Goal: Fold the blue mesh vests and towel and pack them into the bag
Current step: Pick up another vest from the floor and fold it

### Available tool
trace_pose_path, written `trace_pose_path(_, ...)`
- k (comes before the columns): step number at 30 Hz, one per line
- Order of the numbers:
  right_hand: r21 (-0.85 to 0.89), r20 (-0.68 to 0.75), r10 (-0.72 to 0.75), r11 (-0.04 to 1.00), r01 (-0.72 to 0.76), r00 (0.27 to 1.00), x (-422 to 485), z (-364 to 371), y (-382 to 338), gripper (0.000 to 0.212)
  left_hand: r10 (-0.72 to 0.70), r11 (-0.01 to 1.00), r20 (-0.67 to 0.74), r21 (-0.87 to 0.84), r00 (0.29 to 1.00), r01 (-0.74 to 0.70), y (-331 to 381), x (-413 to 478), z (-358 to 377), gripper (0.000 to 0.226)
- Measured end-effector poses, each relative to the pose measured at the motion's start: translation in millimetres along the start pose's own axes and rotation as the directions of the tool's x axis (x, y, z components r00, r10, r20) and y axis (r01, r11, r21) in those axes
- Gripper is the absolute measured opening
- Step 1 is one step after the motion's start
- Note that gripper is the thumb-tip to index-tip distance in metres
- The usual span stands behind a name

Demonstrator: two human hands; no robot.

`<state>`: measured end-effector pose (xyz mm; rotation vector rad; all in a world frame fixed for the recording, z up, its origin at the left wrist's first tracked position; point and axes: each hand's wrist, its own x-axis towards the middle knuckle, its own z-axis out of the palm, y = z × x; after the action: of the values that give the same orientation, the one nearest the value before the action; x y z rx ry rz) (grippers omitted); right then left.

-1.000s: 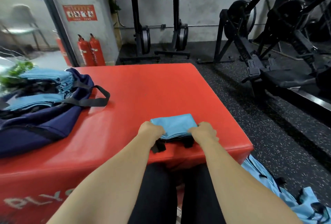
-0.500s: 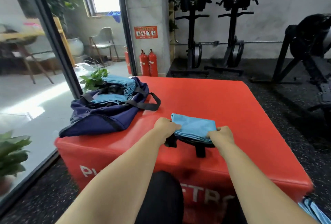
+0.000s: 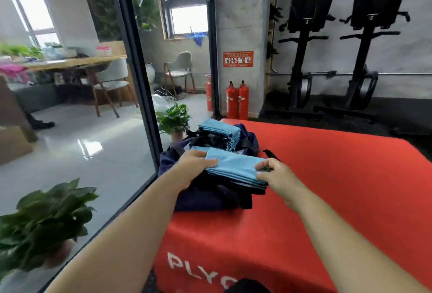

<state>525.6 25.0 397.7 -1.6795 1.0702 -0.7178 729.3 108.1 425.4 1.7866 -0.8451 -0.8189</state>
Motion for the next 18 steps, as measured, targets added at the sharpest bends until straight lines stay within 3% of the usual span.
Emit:
trace_pose_path(3,0.022,0.035,-0.035,0.999,0.035,0.999,45,43,-25,0.018,0.041,0.999,-0.104,0.024,0.994,-0.038,-5,55,-47,0.06)
trace_pose_path(7,0.032,0.001,-0.042,0.999,0.042,0.999,112,90,-44,0.02,0.069,0.997,-0.156,-0.008,0.985,-0.071,-8,121,-80,0.03)
trace_pose_path(13,-0.147,-0.112,-0.022,0.989,0.005,0.993,184,120,-12,0.026,0.094,0.995,-0.233,-0.016,0.968,-0.1,-49,202,-60,0.032)
trace_pose_path(18,-0.265,-0.14,0.024,0.962,-0.06,0.99,197,129,19,0.022,0.103,0.991,-0.25,0.11,0.963,-0.077,-86,226,-36,0.024)
